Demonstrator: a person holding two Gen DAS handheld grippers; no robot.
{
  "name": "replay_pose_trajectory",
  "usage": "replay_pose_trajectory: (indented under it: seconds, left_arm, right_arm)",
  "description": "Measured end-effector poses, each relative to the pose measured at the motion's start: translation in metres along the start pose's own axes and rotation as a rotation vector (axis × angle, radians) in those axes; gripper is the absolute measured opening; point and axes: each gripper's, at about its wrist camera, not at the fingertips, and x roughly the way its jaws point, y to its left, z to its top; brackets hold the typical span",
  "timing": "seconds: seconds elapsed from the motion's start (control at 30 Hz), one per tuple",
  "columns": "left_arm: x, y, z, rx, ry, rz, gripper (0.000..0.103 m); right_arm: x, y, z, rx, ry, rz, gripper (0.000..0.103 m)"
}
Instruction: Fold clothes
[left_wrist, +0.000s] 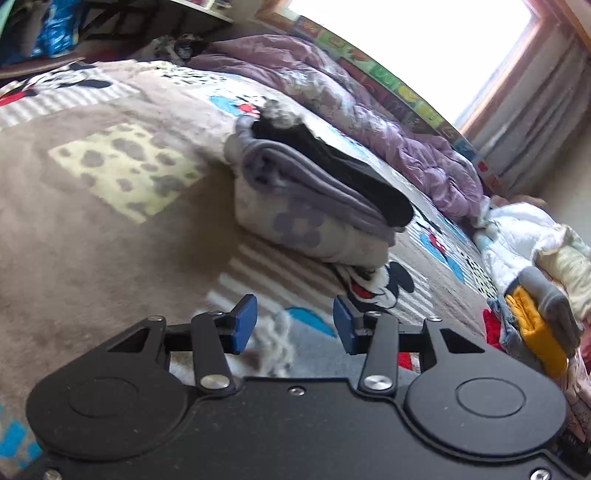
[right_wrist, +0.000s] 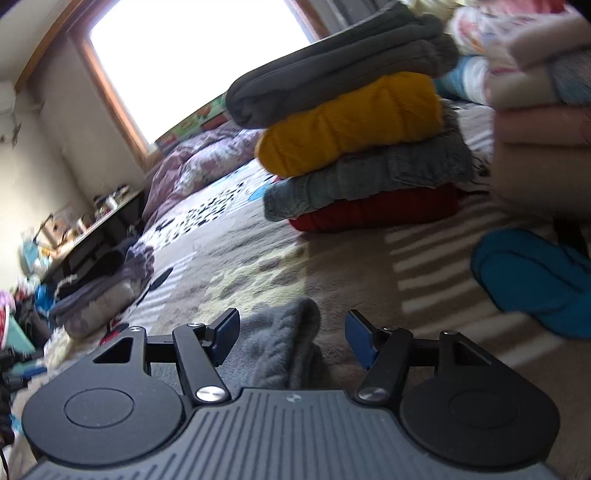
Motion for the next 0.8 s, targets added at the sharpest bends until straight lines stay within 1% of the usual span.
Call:
replay_pose_trajectory:
  seconds: [0.07, 0.17, 0.43, 0.53, 0.57, 0.6, 0.63, 0.67, 0.7, 0.73, 0.77, 0.8]
  left_arm:
    - [-0.001, -0.002, 0.003, 0.008, -0.012, -0.009, 0.043]
    - [0.01, -0.001, 0.006, 0.031, 0.015, 0.002, 0.043]
    - [0.038, -0.007, 0.01, 0.159, 0.071, 0.039, 0.043]
    - [0.033, -0.011, 0.009, 0.2, 0.058, 0.027, 0.042]
    - [0.031, -0.012, 0.008, 0.213, 0.052, 0.022, 0.04]
    - [0.029, -0.014, 0.007, 0.226, 0.046, 0.017, 0.028]
    - [0.026, -0.015, 0.007, 0.239, 0.04, 0.013, 0.022]
    - [0.024, -0.016, 0.006, 0.252, 0.034, 0.008, 0.017]
    - [0.022, -0.018, 0.006, 0.266, 0.028, 0.003, 0.01]
    - [0.019, -0.019, 0.005, 0.279, 0.022, -0.002, 0.009]
    - [0.017, -0.021, 0.005, 0.292, 0.016, -0.007, 0.008]
    - [0.015, -0.022, 0.004, 0.305, 0.01, -0.012, 0.008]
  right_arm:
    - [0.004, 0.004, 0.005, -0.028, 0.02, 0.007, 0.064]
    - [0.011, 0.01, 0.013, -0.067, 0.054, 0.016, 0.064]
    - [0.031, 0.019, 0.023, -0.158, 0.152, 0.016, 0.064]
    - [0.034, 0.022, 0.022, -0.178, 0.169, 0.007, 0.064]
    - [0.035, 0.023, 0.022, -0.184, 0.172, 0.007, 0.064]
    - [0.036, 0.024, 0.022, -0.188, 0.173, 0.012, 0.064]
    - [0.036, 0.025, 0.023, -0.191, 0.173, 0.017, 0.063]
    - [0.036, 0.026, 0.023, -0.194, 0.173, 0.023, 0.059]
    - [0.036, 0.026, 0.024, -0.197, 0.173, 0.028, 0.045]
    - [0.036, 0.028, 0.024, -0.204, 0.173, 0.031, 0.037]
    - [0.035, 0.03, 0.024, -0.217, 0.171, 0.032, 0.037]
    - [0.033, 0.033, 0.024, -0.232, 0.164, 0.031, 0.033]
